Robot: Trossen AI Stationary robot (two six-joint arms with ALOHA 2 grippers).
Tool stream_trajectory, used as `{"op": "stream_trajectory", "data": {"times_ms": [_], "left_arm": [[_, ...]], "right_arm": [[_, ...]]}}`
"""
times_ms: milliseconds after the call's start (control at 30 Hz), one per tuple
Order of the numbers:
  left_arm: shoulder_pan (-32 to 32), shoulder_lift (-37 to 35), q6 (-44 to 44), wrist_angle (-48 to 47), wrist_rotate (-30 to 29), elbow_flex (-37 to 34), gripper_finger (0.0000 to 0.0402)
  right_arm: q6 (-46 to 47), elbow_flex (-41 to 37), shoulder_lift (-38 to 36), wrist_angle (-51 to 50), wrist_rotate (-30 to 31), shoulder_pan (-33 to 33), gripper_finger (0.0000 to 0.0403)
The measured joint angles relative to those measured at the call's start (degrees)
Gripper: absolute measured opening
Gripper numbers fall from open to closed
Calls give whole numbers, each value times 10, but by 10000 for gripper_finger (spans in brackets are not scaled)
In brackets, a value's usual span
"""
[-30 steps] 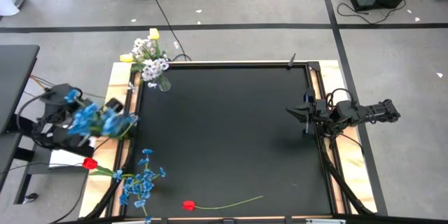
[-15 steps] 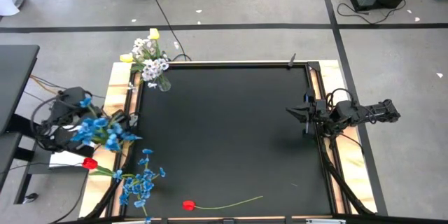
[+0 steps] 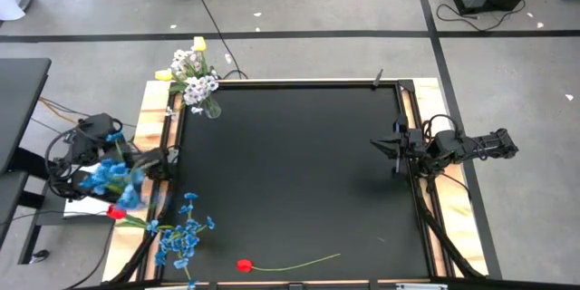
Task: Sort flowers into vase by color
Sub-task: Put the blue flowers into the yellow vase
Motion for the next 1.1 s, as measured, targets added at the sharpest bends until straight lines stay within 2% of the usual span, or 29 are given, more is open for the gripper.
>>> {"op": "stream_trajectory", "data": {"times_ms": [200, 333, 600, 700, 800, 1100], "left_arm": [[31, 1, -3, 40, -51, -24, 18], [60, 1, -67, 81, -105, -66, 18], [66, 2, -236, 338, -190, -155, 17], [49, 6, -283, 402, -204, -186, 17], [21, 7, -295, 403, -218, -206, 17], [-114, 7, -254, 397, -312, -220, 17]], "right_arm": [[0, 0, 0, 0, 0, 0, 22], [0, 0, 0, 0, 0, 0, 21], [0, 0, 0, 0, 0, 0, 21], [0, 0, 0, 0, 0, 0, 20], [0, 0, 0, 0, 0, 0, 21], [0, 0, 0, 0, 0, 0, 22]]}}
